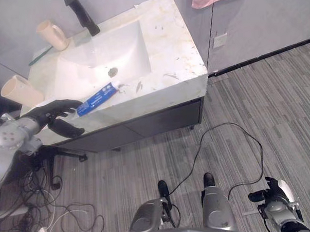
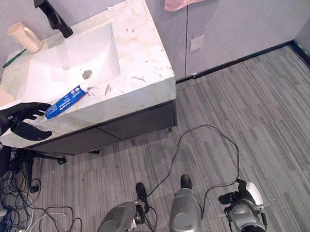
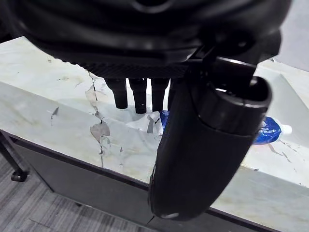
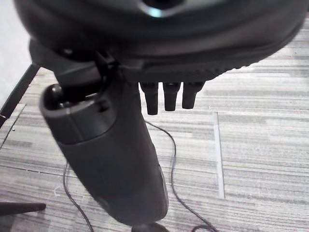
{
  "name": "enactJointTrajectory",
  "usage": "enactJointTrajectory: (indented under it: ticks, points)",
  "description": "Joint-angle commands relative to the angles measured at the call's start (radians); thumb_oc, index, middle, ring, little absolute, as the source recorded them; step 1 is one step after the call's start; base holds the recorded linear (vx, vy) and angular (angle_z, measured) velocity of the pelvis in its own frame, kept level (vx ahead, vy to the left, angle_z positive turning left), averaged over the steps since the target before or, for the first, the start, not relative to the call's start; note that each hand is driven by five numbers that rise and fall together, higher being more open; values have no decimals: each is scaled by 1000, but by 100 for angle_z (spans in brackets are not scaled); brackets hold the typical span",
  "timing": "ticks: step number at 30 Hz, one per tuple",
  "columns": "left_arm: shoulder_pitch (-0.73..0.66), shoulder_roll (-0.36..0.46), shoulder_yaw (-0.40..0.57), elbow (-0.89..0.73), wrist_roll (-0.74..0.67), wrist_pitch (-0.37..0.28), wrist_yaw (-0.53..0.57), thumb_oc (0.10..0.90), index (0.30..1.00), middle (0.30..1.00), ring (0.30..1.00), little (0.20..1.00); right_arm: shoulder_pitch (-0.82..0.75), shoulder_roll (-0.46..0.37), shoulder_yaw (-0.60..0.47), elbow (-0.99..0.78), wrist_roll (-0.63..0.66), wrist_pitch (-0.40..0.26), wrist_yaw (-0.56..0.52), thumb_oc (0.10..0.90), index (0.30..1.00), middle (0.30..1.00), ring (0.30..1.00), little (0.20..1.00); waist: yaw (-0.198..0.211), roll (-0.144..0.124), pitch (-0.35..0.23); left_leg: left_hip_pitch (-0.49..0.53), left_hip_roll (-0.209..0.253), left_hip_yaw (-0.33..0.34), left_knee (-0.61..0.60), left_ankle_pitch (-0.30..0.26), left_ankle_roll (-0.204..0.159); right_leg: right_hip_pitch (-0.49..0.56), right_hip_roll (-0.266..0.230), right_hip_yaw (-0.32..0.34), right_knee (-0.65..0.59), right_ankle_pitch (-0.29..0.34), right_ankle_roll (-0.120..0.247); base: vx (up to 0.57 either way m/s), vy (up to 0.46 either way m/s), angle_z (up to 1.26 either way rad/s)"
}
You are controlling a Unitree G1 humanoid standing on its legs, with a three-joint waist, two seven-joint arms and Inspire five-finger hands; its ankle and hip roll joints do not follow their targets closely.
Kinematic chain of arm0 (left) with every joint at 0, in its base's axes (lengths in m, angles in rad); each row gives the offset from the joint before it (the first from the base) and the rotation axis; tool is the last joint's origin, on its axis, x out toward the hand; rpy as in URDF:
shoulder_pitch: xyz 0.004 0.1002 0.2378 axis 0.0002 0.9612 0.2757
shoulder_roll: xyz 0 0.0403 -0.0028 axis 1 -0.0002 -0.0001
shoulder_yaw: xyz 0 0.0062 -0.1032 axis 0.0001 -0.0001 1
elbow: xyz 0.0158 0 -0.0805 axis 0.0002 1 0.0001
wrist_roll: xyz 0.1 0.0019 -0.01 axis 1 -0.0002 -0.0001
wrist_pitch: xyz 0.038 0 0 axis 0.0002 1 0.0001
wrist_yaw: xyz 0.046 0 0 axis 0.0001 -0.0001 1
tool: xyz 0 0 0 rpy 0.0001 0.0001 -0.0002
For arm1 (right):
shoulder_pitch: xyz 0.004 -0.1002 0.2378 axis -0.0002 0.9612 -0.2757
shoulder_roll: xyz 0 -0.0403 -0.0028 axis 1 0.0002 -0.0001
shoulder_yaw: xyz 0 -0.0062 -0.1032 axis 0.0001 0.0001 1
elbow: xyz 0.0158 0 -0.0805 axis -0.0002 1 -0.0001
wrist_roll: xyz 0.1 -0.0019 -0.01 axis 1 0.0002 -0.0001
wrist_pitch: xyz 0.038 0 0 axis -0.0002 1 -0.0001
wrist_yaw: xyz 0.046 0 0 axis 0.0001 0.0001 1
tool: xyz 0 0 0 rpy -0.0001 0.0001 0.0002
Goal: Organize the bathroom.
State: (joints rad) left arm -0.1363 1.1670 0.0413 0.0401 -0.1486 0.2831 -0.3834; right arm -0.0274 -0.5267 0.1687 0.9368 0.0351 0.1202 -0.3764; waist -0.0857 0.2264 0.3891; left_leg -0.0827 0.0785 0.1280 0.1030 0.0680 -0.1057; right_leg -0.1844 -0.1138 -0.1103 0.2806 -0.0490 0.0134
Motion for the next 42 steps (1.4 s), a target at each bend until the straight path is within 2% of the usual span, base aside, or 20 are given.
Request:
enactJointTrajectory:
  ticks: [1, 7, 20, 30, 42]
  points:
    - [39, 14, 107, 50, 66, 13, 25, 800, 900, 900, 900, 900, 41, -58, -4, -19, -15, -26, -48, 800, 900, 900, 900, 900, -23, -34, -40, -60, -28, -10, 197, -25, 19, 92, 4, 30, -66, -68, 74, 0, 0, 0]
    - [43, 0, 95, 53, 71, 20, 35, 800, 900, 900, 900, 900, 40, -52, 0, -16, -12, -21, -44, 800, 900, 900, 900, 900, -22, -38, -36, -61, -30, -6, 180, -28, 20, 89, 7, 31, -83, -57, 76, 0, 0, 0]
    - [36, -27, 79, -12, 24, -17, 101, 800, 900, 900, 900, 900, 41, -23, 24, -13, 18, -44, -59, 800, 900, 900, 900, 900, -15, -60, -22, -66, -25, -5, 149, -33, 23, 66, 14, 27, -91, -44, 78, -13, -47, 2]
    - [28, -116, 11, -68, 24, -54, 158, 800, 900, 900, 900, 900, 22, 1, 51, 18, 47, -60, -77, 800, 900, 900, 900, 900, -8, -70, -14, -78, -17, -11, 143, -21, 21, 55, 25, 27, -88, -41, 70, -19, -56, 3]
    - [10, -111, -52, -162, -7, -74, 68, 800, 900, 900, 900, 900, 14, 2, 54, 40, 59, -71, -81, 800, 900, 900, 900, 900, -11, -56, -19, -63, -14, -8, 112, -6, 14, 57, 26, 27, -100, -33, 70, 0, -4, 0]
